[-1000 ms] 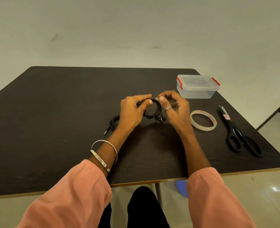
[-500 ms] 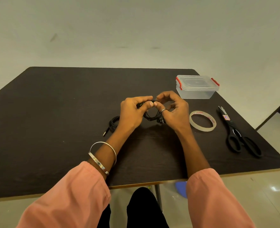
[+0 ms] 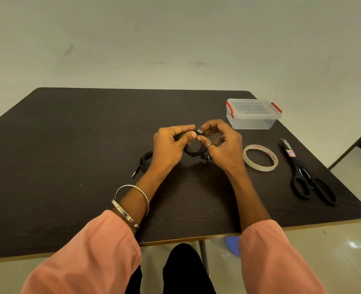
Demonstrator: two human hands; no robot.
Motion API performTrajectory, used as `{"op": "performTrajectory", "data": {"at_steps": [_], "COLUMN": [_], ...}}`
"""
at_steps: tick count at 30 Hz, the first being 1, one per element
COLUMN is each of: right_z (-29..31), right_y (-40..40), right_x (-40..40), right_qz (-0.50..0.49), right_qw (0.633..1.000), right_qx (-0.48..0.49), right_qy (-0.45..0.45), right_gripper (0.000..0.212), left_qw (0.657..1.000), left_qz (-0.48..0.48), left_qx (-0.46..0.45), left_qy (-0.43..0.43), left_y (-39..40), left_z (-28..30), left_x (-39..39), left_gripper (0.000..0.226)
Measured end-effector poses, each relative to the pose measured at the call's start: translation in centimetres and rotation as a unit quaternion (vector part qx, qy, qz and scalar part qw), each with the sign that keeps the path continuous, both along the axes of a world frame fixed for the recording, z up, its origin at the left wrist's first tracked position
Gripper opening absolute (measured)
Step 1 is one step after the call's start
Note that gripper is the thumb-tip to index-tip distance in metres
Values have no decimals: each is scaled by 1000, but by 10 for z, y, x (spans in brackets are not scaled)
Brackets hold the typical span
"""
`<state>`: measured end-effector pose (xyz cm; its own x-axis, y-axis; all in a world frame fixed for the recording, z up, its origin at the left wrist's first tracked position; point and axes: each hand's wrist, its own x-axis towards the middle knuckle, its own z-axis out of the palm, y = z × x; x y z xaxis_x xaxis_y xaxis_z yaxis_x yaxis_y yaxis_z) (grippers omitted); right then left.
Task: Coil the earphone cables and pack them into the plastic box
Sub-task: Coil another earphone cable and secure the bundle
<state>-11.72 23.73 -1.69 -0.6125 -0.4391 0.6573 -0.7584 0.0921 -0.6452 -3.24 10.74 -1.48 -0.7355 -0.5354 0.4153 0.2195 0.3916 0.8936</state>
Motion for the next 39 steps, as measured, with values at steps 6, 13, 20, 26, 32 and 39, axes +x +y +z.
{"op": "performTrajectory", "data": {"at_steps": [6, 13, 20, 26, 32, 39], "right_z": [-1, 0, 6, 5, 6, 4], "right_y": [-1, -1, 1, 1, 0, 0], "right_x": [0, 3, 9, 7, 7, 5], "right_qz": [12, 21, 6, -7, 18, 42], "right_qw": [999, 998, 999, 998, 996, 992], "right_qx": [23, 25, -22, -23, -24, -20], "right_qy": [48, 51, -28, -60, -86, -113], "right_gripper": [22, 21, 6, 8, 4, 15], "left_qw": [1000, 998, 999, 999, 999, 999], "left_qz": [2, 5, -6, -21, -29, -28], "left_qx": [28, 55, 46, 29, 21, 22], "left_qy": [3, -1, -18, -21, -17, -14], "left_y": [0, -2, -2, 1, 1, -1], "left_z": [1, 0, -3, -2, -1, -3], "left_x": [1, -1, -3, -2, -1, -2], "left_gripper": [20, 13, 14, 15, 15, 15]}}
